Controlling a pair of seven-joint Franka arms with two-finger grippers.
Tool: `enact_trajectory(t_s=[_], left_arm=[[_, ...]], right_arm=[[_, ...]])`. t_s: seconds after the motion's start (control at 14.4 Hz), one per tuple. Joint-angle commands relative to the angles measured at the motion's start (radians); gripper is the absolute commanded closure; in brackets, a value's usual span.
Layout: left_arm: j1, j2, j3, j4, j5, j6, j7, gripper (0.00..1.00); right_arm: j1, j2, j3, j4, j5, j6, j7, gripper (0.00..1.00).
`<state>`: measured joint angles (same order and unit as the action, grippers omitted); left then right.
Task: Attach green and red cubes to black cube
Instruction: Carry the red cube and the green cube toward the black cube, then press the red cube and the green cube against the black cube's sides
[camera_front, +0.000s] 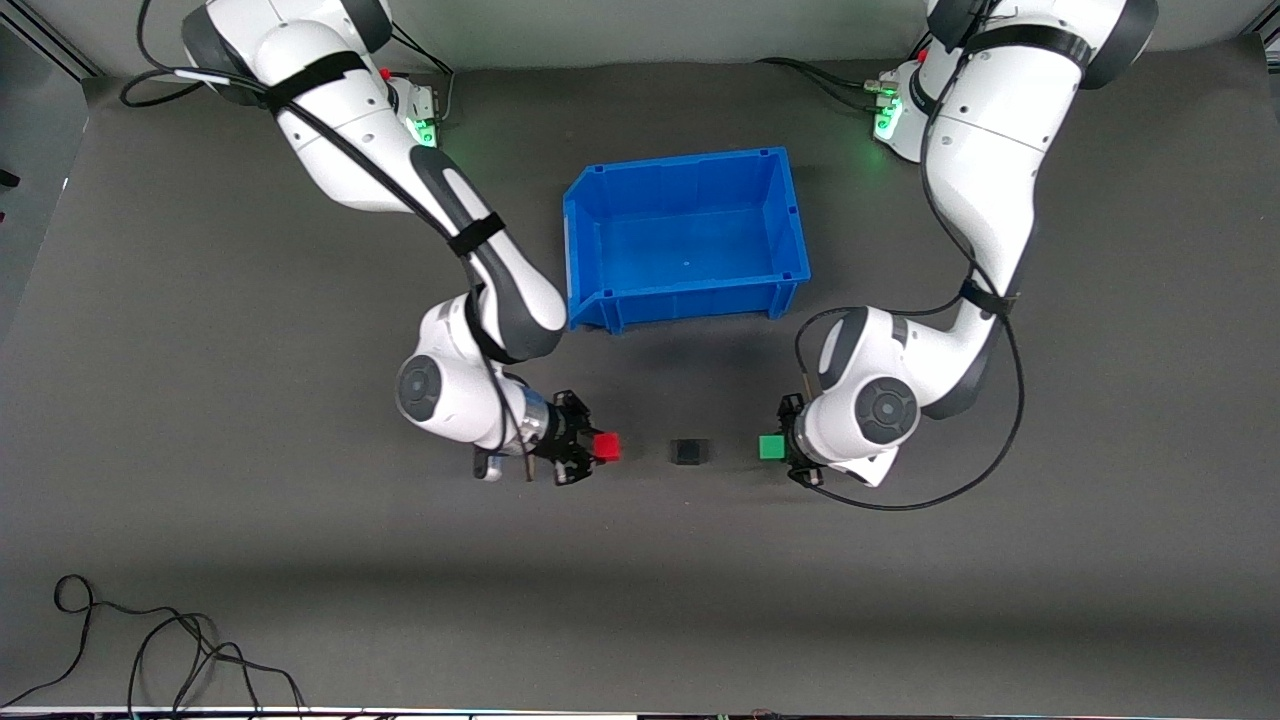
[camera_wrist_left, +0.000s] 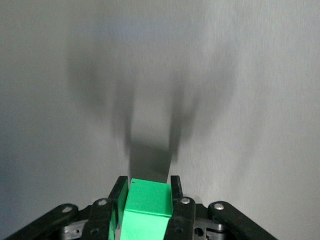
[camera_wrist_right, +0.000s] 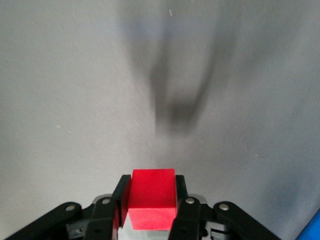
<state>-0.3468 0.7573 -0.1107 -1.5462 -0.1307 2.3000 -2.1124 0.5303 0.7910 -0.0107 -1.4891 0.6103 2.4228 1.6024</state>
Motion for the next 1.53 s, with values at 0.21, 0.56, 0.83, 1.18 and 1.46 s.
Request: enact_trajectory(t_s=[0.21,0.56,0.83,1.18,1.46], left_arm=[[-0.032,0.019,0.011,0.015,-0.02,0.071,-0.04,1.0],[-0.075,0.04,0.009,0.015,-0.021,0.141,-0.038,1.0],[-0.109,0.062,0.008,0.015,-0.027,0.185,-0.041,1.0],[-0.113,0.065,0.008,0.017,-0.032,0.191,-0.041,1.0],[-0.116,0.063,0.008,0.021,-0.017,0.187,-0.024,0.01]], right_arm=[[0.071,0.086,-0.012,0.061,0.074,0.1,0.028,0.72],[0.089,0.16,-0.012,0.153,0.072,0.116,0.109,0.72],[0.089,0.205,-0.012,0.213,0.072,0.117,0.132,0.72],[0.117,0.211,-0.012,0.219,0.072,0.137,0.132,0.72],[0.123,0.212,-0.012,0.219,0.071,0.14,0.132,0.71]])
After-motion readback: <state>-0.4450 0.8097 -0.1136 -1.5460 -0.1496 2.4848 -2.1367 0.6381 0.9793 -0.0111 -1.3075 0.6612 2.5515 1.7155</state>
